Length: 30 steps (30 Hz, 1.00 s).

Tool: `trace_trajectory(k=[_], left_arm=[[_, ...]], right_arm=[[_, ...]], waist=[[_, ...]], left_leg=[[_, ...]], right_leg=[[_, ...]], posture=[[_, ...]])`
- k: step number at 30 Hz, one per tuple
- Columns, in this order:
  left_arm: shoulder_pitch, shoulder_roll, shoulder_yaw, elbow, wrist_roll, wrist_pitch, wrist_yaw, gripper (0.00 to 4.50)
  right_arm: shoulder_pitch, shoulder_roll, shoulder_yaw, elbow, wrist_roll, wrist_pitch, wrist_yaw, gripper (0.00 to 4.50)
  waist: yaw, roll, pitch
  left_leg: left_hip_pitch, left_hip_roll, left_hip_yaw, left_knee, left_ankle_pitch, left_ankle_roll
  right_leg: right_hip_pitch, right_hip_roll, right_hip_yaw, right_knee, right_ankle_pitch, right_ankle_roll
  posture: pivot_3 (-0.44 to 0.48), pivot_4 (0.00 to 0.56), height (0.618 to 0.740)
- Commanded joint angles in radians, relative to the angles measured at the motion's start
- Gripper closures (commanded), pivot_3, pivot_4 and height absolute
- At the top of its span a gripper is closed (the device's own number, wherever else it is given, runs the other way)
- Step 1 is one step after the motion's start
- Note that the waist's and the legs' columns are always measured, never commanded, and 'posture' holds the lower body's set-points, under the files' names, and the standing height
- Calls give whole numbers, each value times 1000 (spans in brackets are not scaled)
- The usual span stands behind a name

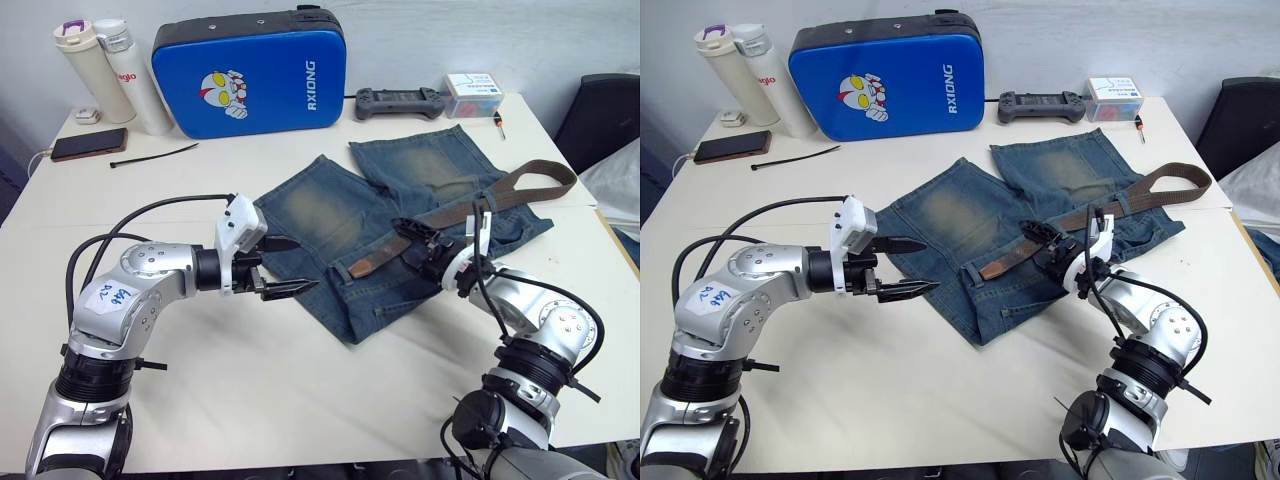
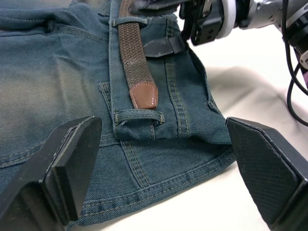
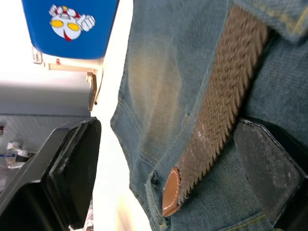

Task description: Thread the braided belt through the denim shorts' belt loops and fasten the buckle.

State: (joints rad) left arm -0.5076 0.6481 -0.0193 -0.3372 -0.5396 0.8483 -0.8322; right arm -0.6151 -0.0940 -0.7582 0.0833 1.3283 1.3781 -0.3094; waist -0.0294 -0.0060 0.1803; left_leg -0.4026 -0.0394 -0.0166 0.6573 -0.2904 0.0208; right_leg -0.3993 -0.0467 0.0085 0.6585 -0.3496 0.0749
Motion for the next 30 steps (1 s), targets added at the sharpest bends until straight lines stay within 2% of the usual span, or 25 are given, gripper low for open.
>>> trace_trajectory(k=[1,3,4,8,9,10,17,30], left_arm=[[-5,10,7,-36,-9,-13,0,0],[4,14,9,-41,-8,-12,2,0],[8,15,9,-43,-7,-12,2,0],[15,20,7,-45,-4,-14,2,0],[15,21,6,-44,-3,-15,2,0],[16,22,6,-44,-3,-15,1,0],[-6,38,0,-10,9,-29,-12,0],[-15,86,9,12,15,-29,-34,0]], right_arm=[[28,-29,72,-17,-22,-49,50,706],[42,-33,96,-33,-26,-75,65,1658],[47,-32,102,-48,-19,-89,62,1981],[49,-22,109,-85,46,-148,33,3956],[49,-21,112,-90,62,-160,24,4307],[52,-23,121,-97,70,-171,21,4471],[126,-35,253,-192,6,-253,119,4471],[227,-50,398,-203,-104,-360,257,4471]], waist=[[1,0,0],[1,0,0],[1,0,0],[1,0,0],[1,0,0],[1,0,0],[0,0,0],[1,0,0]], left_leg=[[0,0,0,0,0,0],[0,0,0,0,0,0],[0,0,0,0,0,0],[0,0,0,0,0,0],[0,0,0,0,0,0],[0,0,0,0,0,0],[0,0,0,-1,0,0],[0,0,0,-1,0,0]], right_leg=[[0,0,0,0,0,0],[0,0,0,0,0,0],[0,0,0,0,0,0],[0,0,0,0,0,0],[0,0,0,0,0,0],[0,0,0,0,0,0],[0,0,0,0,0,0],[-1,0,0,0,0,0]], posture=[[0,150,740],[0,150,740],[0,150,740],[0,150,740],[0,150,740],[0,150,740],[0,150,740],[0,150,740]])
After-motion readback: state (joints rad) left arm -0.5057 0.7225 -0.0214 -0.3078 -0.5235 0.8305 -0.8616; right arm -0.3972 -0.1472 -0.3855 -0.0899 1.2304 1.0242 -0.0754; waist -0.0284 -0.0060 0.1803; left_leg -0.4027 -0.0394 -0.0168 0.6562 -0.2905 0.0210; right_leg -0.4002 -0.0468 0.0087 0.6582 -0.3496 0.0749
